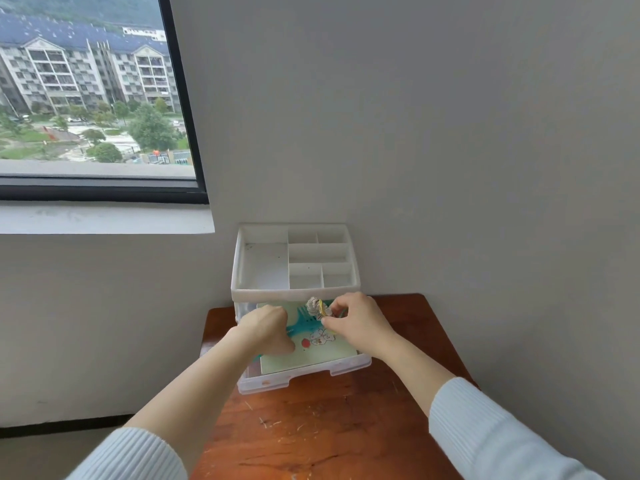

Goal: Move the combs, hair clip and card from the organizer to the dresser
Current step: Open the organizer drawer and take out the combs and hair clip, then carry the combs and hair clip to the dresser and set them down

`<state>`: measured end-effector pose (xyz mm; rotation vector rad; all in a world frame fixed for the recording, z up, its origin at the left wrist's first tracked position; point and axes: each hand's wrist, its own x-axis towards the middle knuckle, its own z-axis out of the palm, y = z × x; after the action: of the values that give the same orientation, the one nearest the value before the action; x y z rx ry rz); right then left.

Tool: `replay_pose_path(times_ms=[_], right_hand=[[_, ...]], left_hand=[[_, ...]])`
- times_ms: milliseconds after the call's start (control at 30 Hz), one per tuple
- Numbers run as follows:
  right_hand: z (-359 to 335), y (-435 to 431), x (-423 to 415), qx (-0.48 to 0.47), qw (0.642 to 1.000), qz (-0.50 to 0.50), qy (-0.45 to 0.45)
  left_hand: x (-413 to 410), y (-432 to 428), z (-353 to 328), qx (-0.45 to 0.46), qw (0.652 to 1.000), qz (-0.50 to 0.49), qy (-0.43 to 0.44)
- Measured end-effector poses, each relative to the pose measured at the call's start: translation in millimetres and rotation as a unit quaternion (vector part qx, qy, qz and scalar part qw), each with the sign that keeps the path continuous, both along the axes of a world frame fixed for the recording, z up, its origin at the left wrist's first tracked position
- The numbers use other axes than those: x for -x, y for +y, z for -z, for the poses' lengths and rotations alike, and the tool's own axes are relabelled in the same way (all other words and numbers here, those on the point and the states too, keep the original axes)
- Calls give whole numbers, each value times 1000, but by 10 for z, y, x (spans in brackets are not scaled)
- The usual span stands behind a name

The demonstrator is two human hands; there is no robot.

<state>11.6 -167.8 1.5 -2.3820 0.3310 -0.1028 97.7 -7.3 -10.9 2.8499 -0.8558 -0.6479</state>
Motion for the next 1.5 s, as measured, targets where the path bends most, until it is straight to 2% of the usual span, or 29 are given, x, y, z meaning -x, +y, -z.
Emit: replay_pose_path(times_ms=[133,200,333,500,600,667,800,900,967,1100,1300,1367,1433,1500], right_hand=[[-87,14,31,-16,1000,0,11],[-163,30,38,-14,1000,-6,7],[-327,110,83,-28,999,-35,-3],[-527,353,244,-48,993,-109,-17],[-554,575,456,-68,985,-159,-28],[-526,749,644,-92,974,-205,-34],[-423,1182,1105,-115,951,-276,-82],[-304,1630,1557,-128,935,-328,-41],[-224,1982,1871,-122,920,-373,-13],[-113,2821,2572,-90,879,-467,18],[-47,4230,3832,-62,802,-593,40],[-16,4950,4623,-65,764,-641,41],[-16,5200,4928,-76,758,-646,43],[83,5767,5729,-65,718,-691,53]], left_hand=[[-72,110,-146,81,980,-35,180],[-81,199,-256,89,972,-56,212],[85,465,-444,116,964,-119,206],[701,912,-619,178,941,-235,168],[1255,1231,-653,252,909,-298,146],[1685,1430,-605,326,864,-351,153],[2611,1761,-352,432,748,-488,125],[3360,2030,-194,492,644,-572,128],[3862,2241,-109,516,594,-607,112],[4894,2762,-36,516,520,-679,47],[6546,3729,75,495,446,-743,-53],[7452,4210,143,483,402,-771,-101],[7780,4355,171,477,397,-778,-99],[8650,4654,240,464,349,-806,-112]])
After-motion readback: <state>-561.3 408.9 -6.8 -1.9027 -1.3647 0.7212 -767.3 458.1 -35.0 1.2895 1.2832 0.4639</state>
